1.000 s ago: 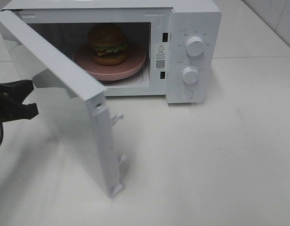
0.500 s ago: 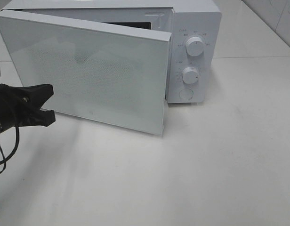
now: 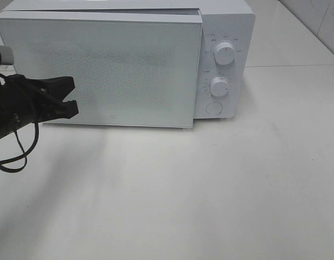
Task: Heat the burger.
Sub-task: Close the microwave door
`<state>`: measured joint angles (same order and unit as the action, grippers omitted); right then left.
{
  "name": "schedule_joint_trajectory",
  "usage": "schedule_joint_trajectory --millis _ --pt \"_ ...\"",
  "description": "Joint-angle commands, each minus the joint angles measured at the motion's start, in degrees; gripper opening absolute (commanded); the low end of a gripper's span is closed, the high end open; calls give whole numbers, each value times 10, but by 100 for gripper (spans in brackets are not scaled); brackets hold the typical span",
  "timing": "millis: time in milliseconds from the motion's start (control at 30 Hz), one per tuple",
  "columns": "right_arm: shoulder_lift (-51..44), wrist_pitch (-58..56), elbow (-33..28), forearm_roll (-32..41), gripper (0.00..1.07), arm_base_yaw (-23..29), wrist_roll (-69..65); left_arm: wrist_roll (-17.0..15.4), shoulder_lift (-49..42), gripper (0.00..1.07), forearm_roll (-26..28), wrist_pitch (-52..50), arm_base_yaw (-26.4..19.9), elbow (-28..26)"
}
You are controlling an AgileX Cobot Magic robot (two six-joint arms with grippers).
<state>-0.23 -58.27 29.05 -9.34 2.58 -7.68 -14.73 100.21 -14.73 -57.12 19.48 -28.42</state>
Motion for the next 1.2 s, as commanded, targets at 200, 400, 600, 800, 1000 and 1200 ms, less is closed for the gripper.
schedule_joint_trajectory --millis 200,400,600,800,1000,1200 --pt "-15 5 -1 -1 76 -5 3 10 21 0 49 52 58 -62" --pt "-15 5 -1 -1 76 -5 3 10 53 0 67 52 95 -106" --pt "-15 5 -1 -1 76 -5 3 10 77 0 82 54 119 -140" --pt "-15 5 -1 -1 76 -5 3 10 101 0 88 88 140 -189" --pt "-15 5 -1 -1 76 -5 3 10 123 0 87 101 146 -233" --pt "-15 5 -1 -1 76 -5 3 10 142 0 91 129 156 -279"
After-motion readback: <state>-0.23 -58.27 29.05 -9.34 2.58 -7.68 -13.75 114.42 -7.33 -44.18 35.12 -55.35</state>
